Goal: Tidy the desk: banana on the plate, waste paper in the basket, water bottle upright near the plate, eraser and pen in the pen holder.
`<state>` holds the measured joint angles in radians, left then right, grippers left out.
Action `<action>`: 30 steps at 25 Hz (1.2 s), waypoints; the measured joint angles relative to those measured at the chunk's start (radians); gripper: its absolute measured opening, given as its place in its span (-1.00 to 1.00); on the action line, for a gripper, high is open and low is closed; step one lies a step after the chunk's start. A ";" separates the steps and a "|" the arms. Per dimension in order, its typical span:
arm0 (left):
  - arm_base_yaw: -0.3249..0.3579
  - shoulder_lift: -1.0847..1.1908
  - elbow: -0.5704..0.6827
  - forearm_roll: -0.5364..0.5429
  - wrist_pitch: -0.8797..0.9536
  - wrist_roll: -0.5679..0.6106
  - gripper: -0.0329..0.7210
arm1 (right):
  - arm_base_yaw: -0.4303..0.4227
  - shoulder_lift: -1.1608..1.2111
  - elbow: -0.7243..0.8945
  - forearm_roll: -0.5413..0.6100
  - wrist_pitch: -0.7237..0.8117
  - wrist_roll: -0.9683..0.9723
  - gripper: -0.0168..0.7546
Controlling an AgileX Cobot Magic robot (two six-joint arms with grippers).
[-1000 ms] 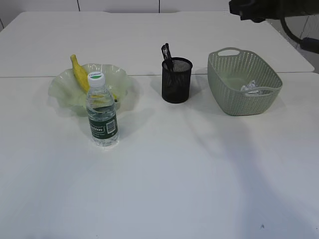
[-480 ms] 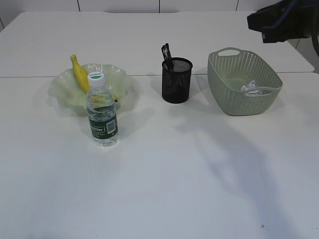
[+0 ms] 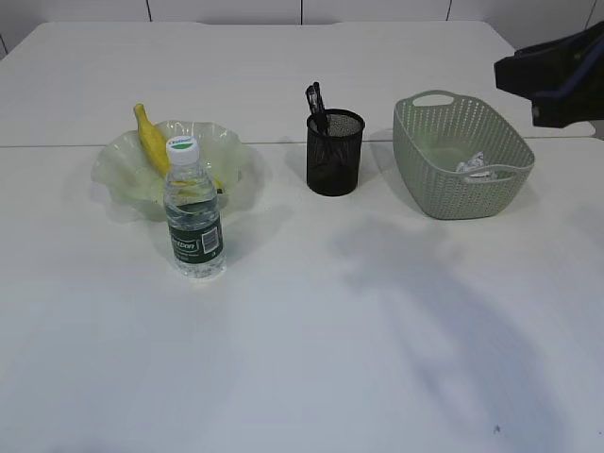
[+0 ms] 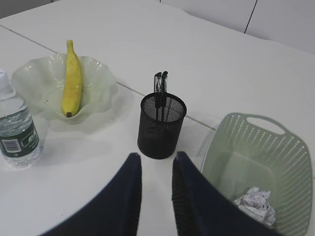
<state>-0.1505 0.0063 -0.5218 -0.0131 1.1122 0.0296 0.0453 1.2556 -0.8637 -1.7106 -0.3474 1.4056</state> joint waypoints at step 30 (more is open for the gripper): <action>0.000 0.000 0.000 0.000 0.000 0.000 -0.28 | 0.000 -0.206 0.224 0.068 0.039 -0.018 -0.52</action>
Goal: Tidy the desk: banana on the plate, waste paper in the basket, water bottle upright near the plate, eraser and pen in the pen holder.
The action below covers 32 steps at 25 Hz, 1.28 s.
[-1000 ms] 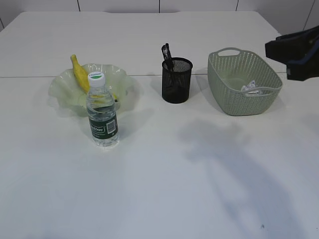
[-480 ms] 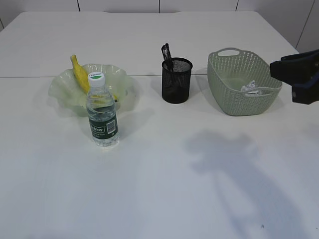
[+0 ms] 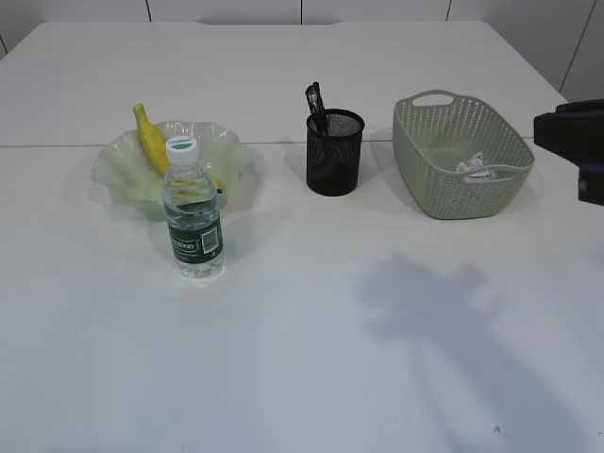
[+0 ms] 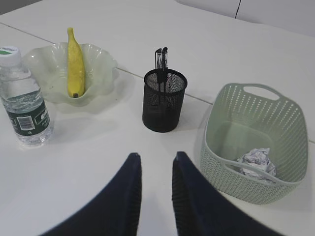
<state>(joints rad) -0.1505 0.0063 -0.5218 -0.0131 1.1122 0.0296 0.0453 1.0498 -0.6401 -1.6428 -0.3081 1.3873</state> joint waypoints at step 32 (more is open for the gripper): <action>0.000 0.000 0.000 0.000 0.000 0.000 -0.28 | 0.000 -0.399 0.293 0.269 -0.008 -0.076 -0.52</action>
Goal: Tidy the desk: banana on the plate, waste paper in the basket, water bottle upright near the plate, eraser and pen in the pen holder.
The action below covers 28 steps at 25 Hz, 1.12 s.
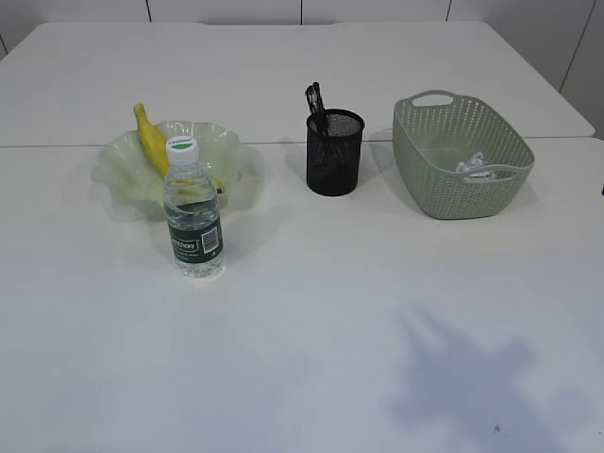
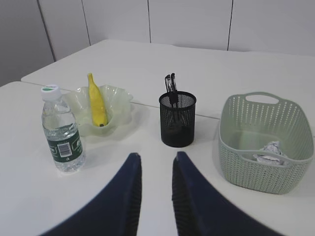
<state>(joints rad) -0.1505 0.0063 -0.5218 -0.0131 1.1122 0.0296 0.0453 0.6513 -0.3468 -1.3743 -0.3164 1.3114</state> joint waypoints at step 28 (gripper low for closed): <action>0.000 0.000 0.000 0.000 0.000 0.000 -0.28 | 0.056 -0.060 0.088 0.369 0.067 -0.280 -0.52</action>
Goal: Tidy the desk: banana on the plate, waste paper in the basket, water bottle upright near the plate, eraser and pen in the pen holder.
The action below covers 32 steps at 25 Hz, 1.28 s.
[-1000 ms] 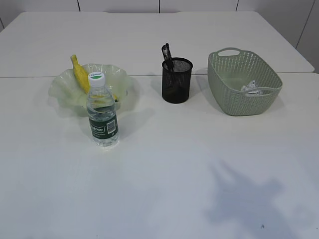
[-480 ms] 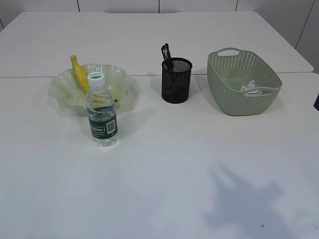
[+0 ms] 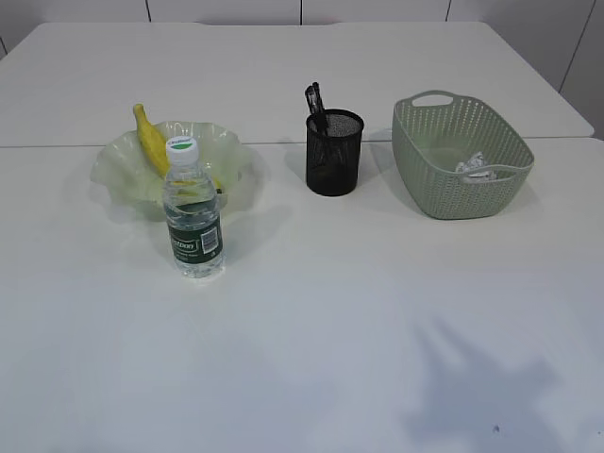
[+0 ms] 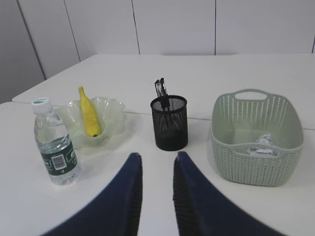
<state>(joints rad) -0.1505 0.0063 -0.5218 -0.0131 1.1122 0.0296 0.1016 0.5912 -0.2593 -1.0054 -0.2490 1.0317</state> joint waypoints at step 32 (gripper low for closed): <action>0.000 0.000 0.000 0.000 0.000 0.000 -0.28 | 0.000 -0.433 0.112 -0.528 0.020 0.593 -0.52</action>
<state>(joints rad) -0.1505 0.0063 -0.5218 -0.0131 1.1122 0.0296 0.1016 0.1585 -0.1468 -1.5333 -0.2290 1.6251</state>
